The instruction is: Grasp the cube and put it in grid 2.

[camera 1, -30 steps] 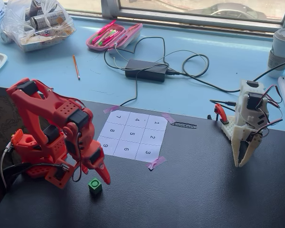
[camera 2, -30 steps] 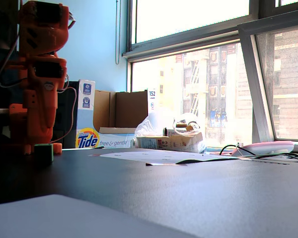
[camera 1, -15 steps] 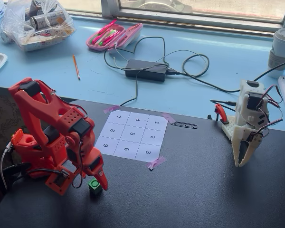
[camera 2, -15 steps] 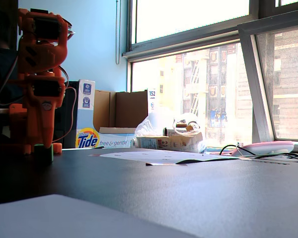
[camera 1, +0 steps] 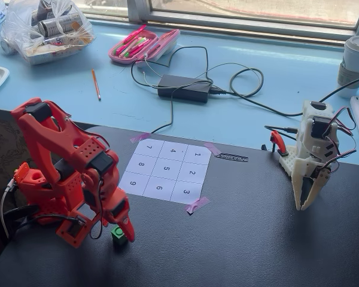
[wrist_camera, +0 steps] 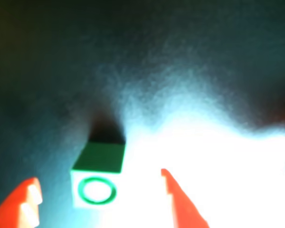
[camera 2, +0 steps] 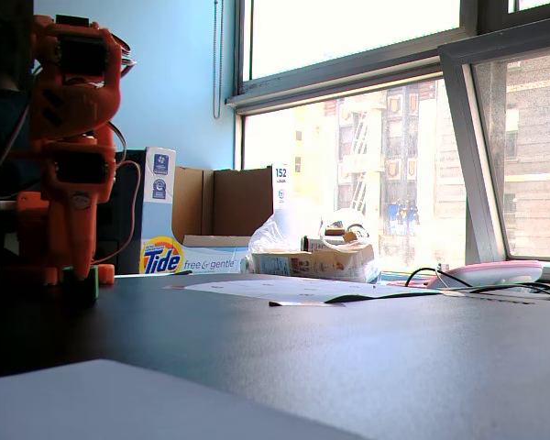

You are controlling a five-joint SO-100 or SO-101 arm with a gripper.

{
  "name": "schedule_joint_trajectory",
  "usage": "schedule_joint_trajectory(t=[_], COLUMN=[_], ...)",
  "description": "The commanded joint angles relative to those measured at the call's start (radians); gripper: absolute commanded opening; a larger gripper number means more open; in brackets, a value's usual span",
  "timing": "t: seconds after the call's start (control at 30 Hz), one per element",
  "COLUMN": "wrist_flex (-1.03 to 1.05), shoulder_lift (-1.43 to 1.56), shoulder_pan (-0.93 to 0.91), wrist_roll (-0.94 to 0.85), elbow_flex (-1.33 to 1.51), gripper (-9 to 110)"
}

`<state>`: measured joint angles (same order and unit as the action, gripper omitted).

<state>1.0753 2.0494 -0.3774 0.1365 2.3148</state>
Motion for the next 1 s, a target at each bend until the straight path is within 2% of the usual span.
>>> schedule_joint_trajectory(t=[0.0,0.17,0.3,0.37,0.43,0.77,0.97], wrist_flex=[-0.017,-0.028,-0.028,-0.029,-0.043,-0.009,0.147], shoulder_lift=[-0.009,-0.031,-0.043,-0.049,-0.06,-0.064,-0.071], shoulder_pan=[-0.002,-0.005,-0.003,-0.005,-0.012,-0.012,0.006], wrist_roll=[0.011,0.014,0.014,0.0,-0.003,-0.026,-0.071], elbow_flex=[-0.017,-0.032,-0.051,-0.06,-0.063,-0.103,-0.344], gripper=[39,38,33,22,0,0,0])
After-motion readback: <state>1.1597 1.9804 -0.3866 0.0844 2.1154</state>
